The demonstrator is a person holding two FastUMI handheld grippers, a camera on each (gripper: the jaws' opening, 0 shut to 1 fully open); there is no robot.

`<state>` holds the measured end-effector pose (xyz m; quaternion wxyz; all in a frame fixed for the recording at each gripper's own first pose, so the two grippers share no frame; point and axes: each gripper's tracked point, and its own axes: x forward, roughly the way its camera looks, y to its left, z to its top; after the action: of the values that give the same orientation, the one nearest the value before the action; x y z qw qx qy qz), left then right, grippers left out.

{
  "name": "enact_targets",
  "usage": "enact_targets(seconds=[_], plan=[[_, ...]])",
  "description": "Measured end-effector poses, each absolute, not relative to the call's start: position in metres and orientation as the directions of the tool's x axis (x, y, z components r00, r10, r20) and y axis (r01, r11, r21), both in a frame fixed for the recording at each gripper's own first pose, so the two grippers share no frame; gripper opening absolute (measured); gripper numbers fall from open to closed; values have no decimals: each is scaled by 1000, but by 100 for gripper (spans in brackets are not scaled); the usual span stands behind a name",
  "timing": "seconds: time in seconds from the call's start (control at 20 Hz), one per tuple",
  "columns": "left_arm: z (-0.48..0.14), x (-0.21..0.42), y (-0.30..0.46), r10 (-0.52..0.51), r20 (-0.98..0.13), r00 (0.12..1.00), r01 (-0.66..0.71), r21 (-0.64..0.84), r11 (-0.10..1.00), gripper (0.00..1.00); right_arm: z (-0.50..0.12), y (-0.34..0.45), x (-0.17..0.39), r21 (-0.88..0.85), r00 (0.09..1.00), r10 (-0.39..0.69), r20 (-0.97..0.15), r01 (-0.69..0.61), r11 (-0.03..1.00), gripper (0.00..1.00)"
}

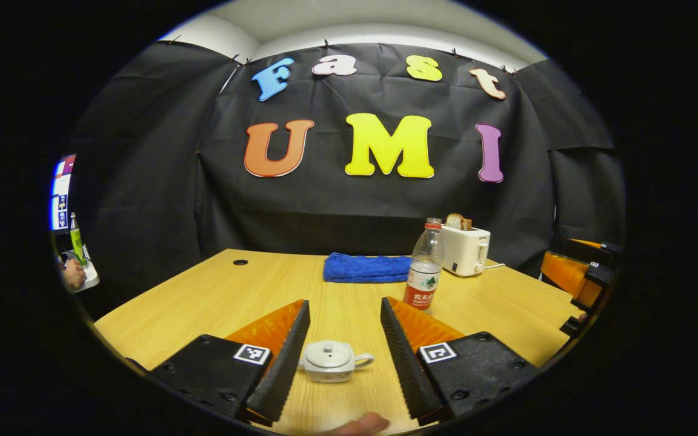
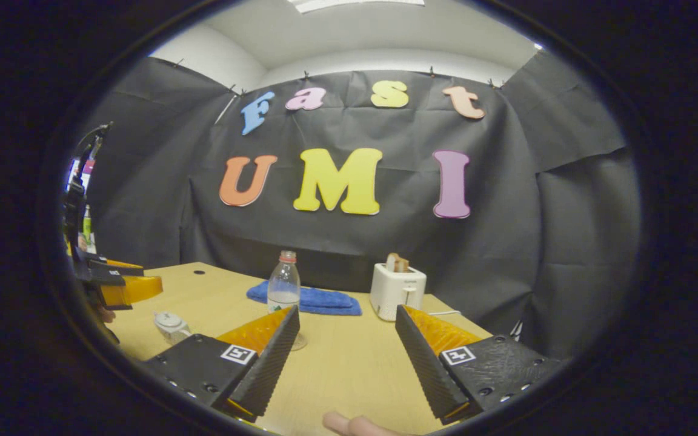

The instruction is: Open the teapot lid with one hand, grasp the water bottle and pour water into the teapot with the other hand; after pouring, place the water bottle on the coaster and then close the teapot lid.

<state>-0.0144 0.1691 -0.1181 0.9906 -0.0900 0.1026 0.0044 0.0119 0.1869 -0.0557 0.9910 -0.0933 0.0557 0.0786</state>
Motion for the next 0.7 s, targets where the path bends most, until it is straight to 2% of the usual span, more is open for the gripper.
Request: enact_targets(seconds=[0.1, 0.45, 0.5, 0.65, 0.7], plan=[[-104, -27, 167, -7, -179, 984, -25, -178, 984, 99, -50, 186, -3, -134, 981, 149, -124, -165, 977, 97], [-74, -58, 150, -2, -113, 994, -15, -148, 989, 100, -49, 163, -30, -75, 979, 113, -170, -127, 989, 97], [-71, -61, 150, -4, -109, 994, -12, -148, 989, 100, -47, 162, -31, -78, 979, 115, -170, -129, 989, 94], [-58, -71, 155, 1, -76, 997, -12, -151, 988, 100, -42, 165, -36, -92, 978, 122, -166, -139, 986, 94], [-55, -74, 157, -1, -72, 997, -10, -152, 988, 100, -40, 167, -36, -99, 979, 125, -163, -142, 985, 97]])
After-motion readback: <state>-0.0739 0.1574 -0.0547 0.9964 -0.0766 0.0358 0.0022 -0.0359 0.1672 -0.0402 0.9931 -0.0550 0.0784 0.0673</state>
